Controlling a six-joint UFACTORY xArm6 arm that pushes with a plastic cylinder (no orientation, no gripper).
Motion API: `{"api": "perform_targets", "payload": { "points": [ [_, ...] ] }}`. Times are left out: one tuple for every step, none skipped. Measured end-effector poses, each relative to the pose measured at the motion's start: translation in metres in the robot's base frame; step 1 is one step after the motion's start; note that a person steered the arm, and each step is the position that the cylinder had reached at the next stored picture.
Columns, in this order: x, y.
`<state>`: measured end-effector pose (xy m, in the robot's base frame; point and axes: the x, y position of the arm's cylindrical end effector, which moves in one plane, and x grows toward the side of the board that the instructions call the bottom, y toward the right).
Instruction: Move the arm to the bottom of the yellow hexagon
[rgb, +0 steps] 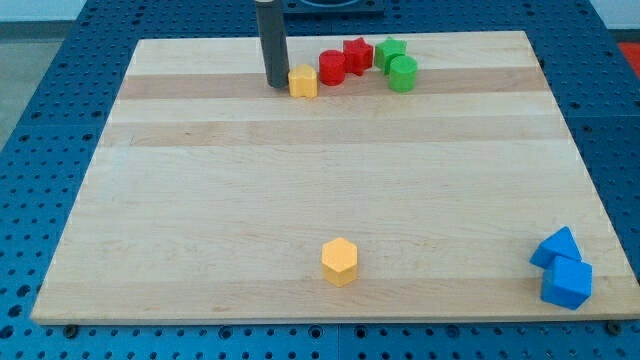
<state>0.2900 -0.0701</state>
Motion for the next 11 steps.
{"api": "perform_targets", "payload": {
  "points": [
    [0.000, 0.014],
    [0.000, 0.031],
    [0.000, 0.023],
    [0.021, -0.026],
    [0.086, -0.028],
    [0.182, -0.028],
    [0.282, -0.028],
    [0.329, -0.021],
    [0.318, 0.043],
    [0.297, 0.091],
    [0.294, 0.113]
  ]
}}
